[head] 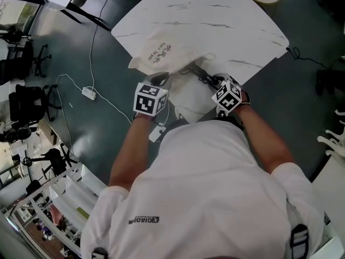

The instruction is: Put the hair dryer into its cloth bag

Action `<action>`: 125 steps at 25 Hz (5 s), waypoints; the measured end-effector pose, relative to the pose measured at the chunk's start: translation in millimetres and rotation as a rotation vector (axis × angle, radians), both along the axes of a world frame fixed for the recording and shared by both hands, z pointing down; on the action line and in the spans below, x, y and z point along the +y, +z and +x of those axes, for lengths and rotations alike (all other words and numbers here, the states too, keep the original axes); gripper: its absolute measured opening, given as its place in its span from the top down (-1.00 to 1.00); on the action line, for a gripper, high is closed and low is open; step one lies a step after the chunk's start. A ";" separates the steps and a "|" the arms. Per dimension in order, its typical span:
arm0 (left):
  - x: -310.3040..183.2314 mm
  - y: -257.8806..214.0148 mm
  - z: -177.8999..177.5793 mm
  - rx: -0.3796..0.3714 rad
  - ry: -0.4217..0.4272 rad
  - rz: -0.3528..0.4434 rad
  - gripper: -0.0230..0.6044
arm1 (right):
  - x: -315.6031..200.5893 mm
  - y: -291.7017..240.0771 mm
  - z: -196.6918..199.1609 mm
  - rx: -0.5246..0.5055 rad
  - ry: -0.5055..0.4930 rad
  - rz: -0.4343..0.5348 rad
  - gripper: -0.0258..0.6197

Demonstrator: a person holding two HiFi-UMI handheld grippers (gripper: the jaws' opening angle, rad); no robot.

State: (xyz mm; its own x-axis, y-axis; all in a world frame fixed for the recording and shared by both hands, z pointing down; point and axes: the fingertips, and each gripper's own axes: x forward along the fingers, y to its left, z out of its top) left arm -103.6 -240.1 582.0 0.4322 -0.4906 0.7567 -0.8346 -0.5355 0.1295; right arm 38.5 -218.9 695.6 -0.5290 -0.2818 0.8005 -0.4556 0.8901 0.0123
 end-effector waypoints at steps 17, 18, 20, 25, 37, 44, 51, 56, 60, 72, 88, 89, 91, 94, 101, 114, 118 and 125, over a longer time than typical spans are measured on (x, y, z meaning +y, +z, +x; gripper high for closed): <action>3.8 -11.2 30.3 0.051 0.012 0.019 0.75 | -52.2 -25.7 -97.3 -0.118 0.030 0.000 0.44; 3.6 -11.2 33.4 0.052 0.015 0.023 0.75 | -55.9 -24.7 -101.0 -0.118 0.029 0.003 0.44; 2.0 -11.2 35.7 0.045 0.022 0.031 0.75 | -64.5 -22.0 -106.2 -0.104 0.024 0.017 0.44; -1.4 -10.7 28.5 0.069 0.019 0.031 0.75 | -78.9 -5.4 -109.0 -0.049 0.004 0.026 0.44; -2.4 -1.2 30.7 0.081 0.018 0.001 0.75 | -71.4 -30.2 -97.0 -0.127 -0.055 0.035 0.26; 10.6 34.8 34.3 -0.019 0.074 -0.047 0.75 | -34.9 -74.6 -36.0 -0.269 0.052 -0.010 0.29; 19.2 81.1 36.0 -0.084 0.104 -0.122 0.75 | -14.7 -113.7 -0.4 -0.406 0.216 -0.034 0.34; 21.3 104.3 35.1 -0.113 0.130 -0.159 0.75 | 0.5 -125.4 0.3 -0.431 0.256 -0.031 0.36; 21.1 121.5 32.5 -0.110 0.123 -0.177 0.75 | 4.9 -134.5 3.9 -0.454 0.329 -0.036 0.38; 25.4 123.0 29.9 -0.030 0.248 -0.168 0.64 | 11.0 -154.7 -10.1 -0.443 0.468 0.018 0.38; 51.4 6.4 -42.9 0.210 0.251 0.005 0.84 | 45.8 -173.2 -58.1 -0.514 0.618 0.071 0.85; 53.7 0.1 -46.2 0.220 0.245 0.012 0.84 | 47.3 -173.8 -61.2 -0.519 0.615 0.061 0.85; 57.9 -14.4 -51.0 0.247 0.222 0.036 0.84 | 49.0 -177.2 -65.9 -0.518 0.595 0.053 0.85; 68.0 -35.3 -50.8 0.296 0.169 0.068 0.84 | 50.7 -184.9 -65.2 -0.517 0.556 0.057 0.85; 117.4 -74.8 -23.4 0.340 0.069 0.121 0.84 | 86.8 -204.9 -47.9 -0.545 0.444 0.058 0.85; 262.4 -58.3 55.7 0.326 -0.104 0.105 0.84 | 217.8 -191.1 32.1 -0.609 0.336 -0.022 0.85; 284.0 -66.7 50.2 0.308 -0.160 0.131 0.84 | 234.4 -194.3 40.6 -0.635 0.313 -0.030 0.85; 297.8 -74.5 33.4 0.279 -0.174 0.143 0.84 | 246.0 -200.6 34.9 -0.655 0.316 -0.010 0.85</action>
State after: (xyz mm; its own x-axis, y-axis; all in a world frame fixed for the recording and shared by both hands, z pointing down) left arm -70.2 57.7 507.6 0.5131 -0.6672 0.5400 -0.8580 -0.4178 0.2989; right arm 73.3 27.1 495.0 -0.7954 -0.4942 0.3509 -0.6017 0.7136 -0.3587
